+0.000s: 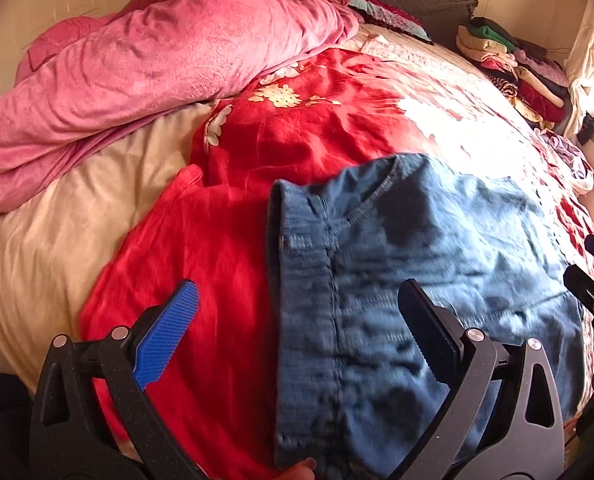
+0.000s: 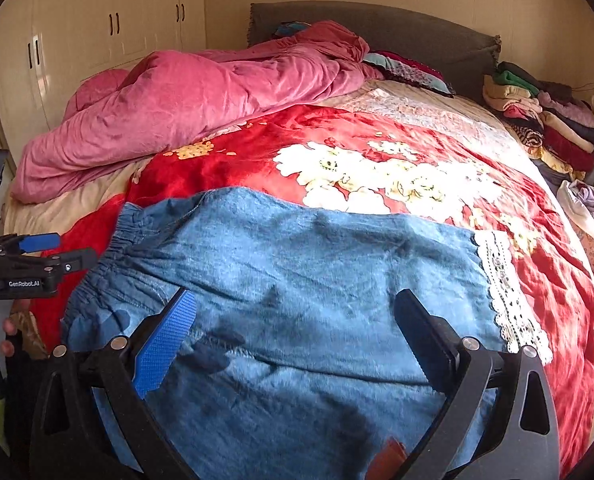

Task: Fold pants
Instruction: 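Lower both grippers onto the elastic waistband of the denim pants, then grasp the waistband with the left gripper while the right gripper grasps the waistband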

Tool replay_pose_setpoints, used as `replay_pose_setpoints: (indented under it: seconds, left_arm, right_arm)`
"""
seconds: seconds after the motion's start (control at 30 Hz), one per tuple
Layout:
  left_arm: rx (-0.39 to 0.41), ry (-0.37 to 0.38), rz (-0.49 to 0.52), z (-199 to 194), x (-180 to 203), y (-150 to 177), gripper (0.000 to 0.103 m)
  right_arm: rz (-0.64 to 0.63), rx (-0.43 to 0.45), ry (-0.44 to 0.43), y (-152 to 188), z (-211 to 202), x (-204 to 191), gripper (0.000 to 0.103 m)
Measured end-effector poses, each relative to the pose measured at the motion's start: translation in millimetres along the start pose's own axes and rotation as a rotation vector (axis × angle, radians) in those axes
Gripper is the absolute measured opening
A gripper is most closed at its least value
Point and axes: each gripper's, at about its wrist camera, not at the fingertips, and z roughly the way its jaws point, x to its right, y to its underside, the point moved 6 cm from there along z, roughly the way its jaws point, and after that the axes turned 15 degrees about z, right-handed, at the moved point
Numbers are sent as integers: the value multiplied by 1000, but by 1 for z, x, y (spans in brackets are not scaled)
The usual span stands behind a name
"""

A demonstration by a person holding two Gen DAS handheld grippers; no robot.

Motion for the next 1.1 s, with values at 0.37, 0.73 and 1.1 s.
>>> replay_pose_setpoints:
  seconds: [0.37, 0.73, 1.1]
  left_arm:
    - [-60, 28, 7, 57, -26, -28, 94]
    - [23, 108, 20, 74, -19, -35, 40]
    - [193, 156, 43, 28, -14, -42, 26]
  right_arm:
    - [-52, -77, -6, -38, 66, -4, 99]
    - [-186, -163, 12, -54, 119, -18, 99]
    - [-345, -191, -41, -58, 150, -48, 98]
